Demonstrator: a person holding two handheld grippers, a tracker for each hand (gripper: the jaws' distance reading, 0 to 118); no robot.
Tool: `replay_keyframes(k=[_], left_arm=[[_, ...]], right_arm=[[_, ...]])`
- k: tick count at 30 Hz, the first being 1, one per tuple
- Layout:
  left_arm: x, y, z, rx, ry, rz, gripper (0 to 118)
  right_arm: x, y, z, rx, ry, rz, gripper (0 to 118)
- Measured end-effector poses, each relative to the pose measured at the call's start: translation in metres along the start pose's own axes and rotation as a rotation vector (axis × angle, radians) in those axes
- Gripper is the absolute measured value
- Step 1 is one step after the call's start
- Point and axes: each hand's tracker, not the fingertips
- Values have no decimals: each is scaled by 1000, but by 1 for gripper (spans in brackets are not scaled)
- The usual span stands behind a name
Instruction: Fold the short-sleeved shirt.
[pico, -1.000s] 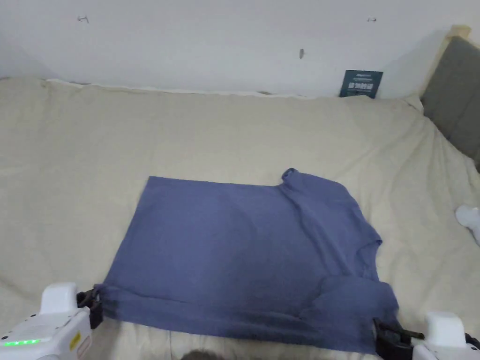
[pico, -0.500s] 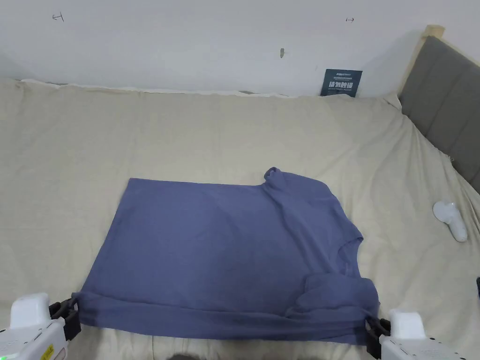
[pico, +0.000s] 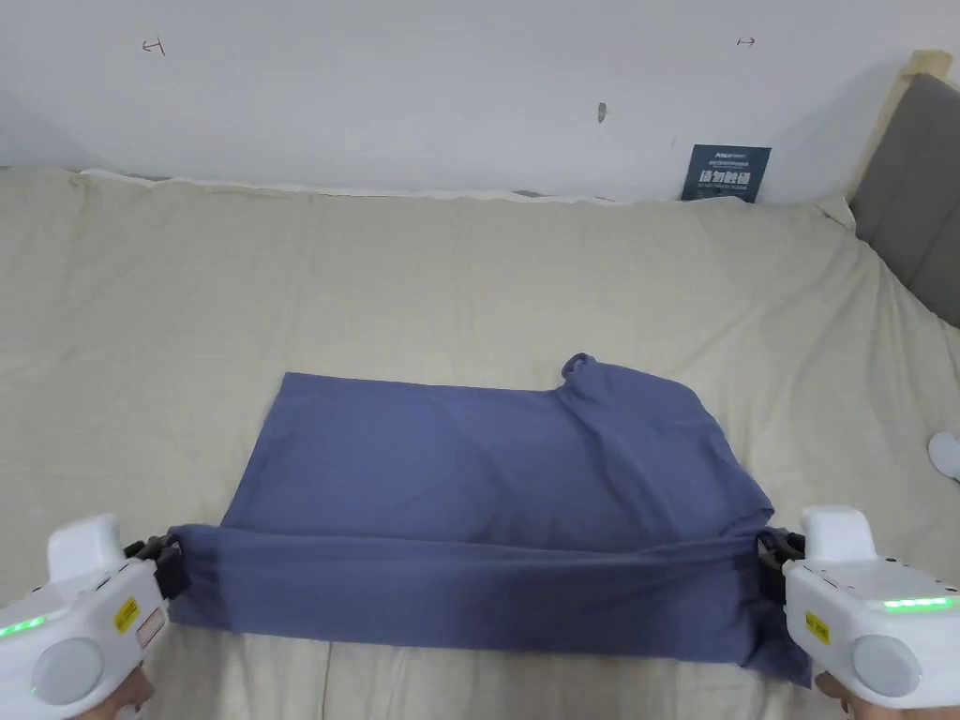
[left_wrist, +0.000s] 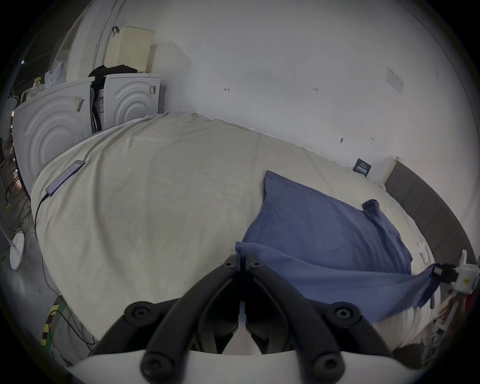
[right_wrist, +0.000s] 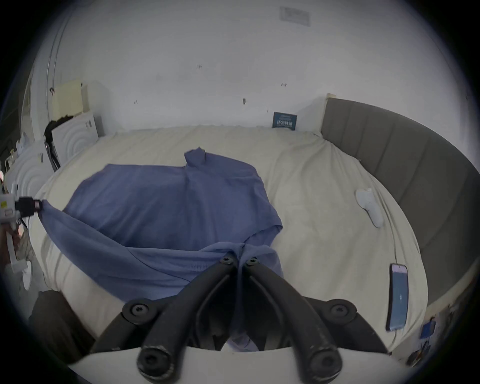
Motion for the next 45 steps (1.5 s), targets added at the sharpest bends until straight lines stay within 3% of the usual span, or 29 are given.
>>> replay_keyframes(k=[4, 7, 9, 10, 11, 12, 13, 14, 15, 21, 22, 23, 24, 25, 26, 27, 28, 29, 31, 34, 37, 38, 40, 41, 45], left_arm=[[18, 5, -47, -37, 50, -64, 2], [24, -9, -81, -83, 206, -208, 2], [25, 0, -75, -27, 66, -113, 2], [26, 0, -70, 11, 40, -102, 2], [28, 1, -64, 39, -2, -101, 4], [29, 0, -57, 53, -49, -108, 24], [29, -2, -52, 49, -63, -124, 63], [28, -6, -50, 44, -37, -131, 101], [27, -9, -48, 37, -13, -148, 118], [-3, -19, -3, 77, 15, -98, 115], [-6, -26, 5, 64, 23, -75, 103], [-9, -29, 13, 58, 30, -57, 74], [-12, -33, 22, 70, 33, -42, 24], [-14, -36, 28, 91, 54, -32, 12], [-17, -42, 29, 90, 95, -37, 4], [-19, -46, 32, 88, 114, -38, 2], [-19, -50, 36, 91, 115, -48, 1], [-18, -52, 38, 95, 117, -80, 0], [-6, -65, 39, 65, 94, -168, 0], [4, -63, 35, 73, 81, -221, 0], [10, -54, 24, 59, 30, -201, 0], [7, -50, 15, 48, 50, -199, 10], [6, -47, 4, 30, 47, -192, 91], [4, -47, -5, 22, 63, -234, 118], [-2, -55, -40, -65, 114, -292, 116]], right_arm=[[6, 2, -45, -63, -3, -28, 1], [10, 4, -66, -128, 11, -47, 1], [8, 4, -70, -128, -1, 1, 5], [6, 3, -70, -118, -12, 8, 17], [6, 1, -67, -111, -19, 11, 44], [5, 0, -65, -111, -42, 14, 88], [4, -2, -61, -124, -87, 3, 109], [4, -5, -54, -110, -94, -11, 112], [4, -9, -44, -83, -106, -38, 112], [-4, -22, 22, 118, -123, -98, 112], [-4, -25, 33, 151, -91, -120, 110], [-4, -28, 42, 193, -71, -148, 104], [-4, -31, 51, 225, -41, -171, 77], [-5, -32, 58, 251, -15, -181, 77], [-5, -34, 61, 269, 11, -173, 66], [-3, -35, 62, 268, 0, -148, 51], [-6, -31, 62, 226, -73, -94, 0], [-5, -26, 65, 242, -102, -80, 0], [-6, -28, 56, 208, 23, -92, 0], [-15, -22, 55, 208, -43, -31, 0], [-24, -23, 55, 212, -9, -36, 0], [-25, -22, 55, 210, 6, -39, 0], [-30, -21, 59, 208, 2, -34, 0], [-30, -21, 59, 202, 6, -35, 0], [-24, -23, 62, 202, 26, -45, 0]])
